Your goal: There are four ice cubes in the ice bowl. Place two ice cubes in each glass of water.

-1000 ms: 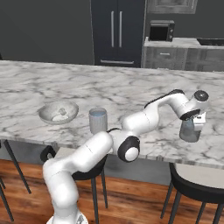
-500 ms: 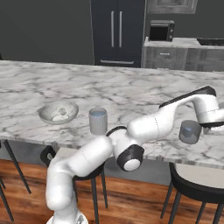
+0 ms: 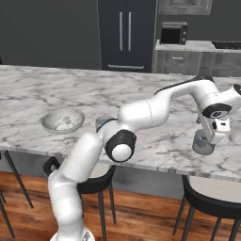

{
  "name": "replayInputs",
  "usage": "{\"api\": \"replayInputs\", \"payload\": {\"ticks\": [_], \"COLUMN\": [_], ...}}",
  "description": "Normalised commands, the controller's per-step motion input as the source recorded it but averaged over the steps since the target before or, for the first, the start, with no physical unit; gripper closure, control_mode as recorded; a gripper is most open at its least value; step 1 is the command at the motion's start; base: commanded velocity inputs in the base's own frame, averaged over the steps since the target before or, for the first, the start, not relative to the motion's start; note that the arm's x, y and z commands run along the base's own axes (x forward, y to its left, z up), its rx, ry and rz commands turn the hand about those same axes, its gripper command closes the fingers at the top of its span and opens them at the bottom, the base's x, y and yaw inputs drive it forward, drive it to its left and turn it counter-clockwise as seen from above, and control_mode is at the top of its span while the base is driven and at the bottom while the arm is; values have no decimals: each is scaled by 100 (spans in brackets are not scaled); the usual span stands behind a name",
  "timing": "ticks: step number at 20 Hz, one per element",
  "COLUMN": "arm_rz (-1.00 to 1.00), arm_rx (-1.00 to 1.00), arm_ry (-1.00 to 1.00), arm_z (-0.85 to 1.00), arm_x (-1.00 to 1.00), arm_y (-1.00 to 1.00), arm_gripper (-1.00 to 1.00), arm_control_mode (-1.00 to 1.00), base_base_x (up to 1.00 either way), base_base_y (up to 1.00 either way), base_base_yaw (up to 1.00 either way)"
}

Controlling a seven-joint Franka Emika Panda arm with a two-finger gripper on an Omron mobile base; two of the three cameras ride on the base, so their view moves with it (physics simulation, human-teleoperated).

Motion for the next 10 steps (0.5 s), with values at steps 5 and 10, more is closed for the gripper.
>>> {"api": "replayInputs", "payload": {"ticks": [5,10], "arm_rz": [19,9], "arm_rx": [-30,-25], "arm_ry": [-37,-51], "arm_z": [-100,21], "arm_x": [-88,-52], "arm_y": [100,100], "arm_gripper": [-100,-100], "arm_control_mode": [-100,-100], "base_base_x": [0,0], "base_base_y": [0,0], "base_base_yaw": [0,0]}}
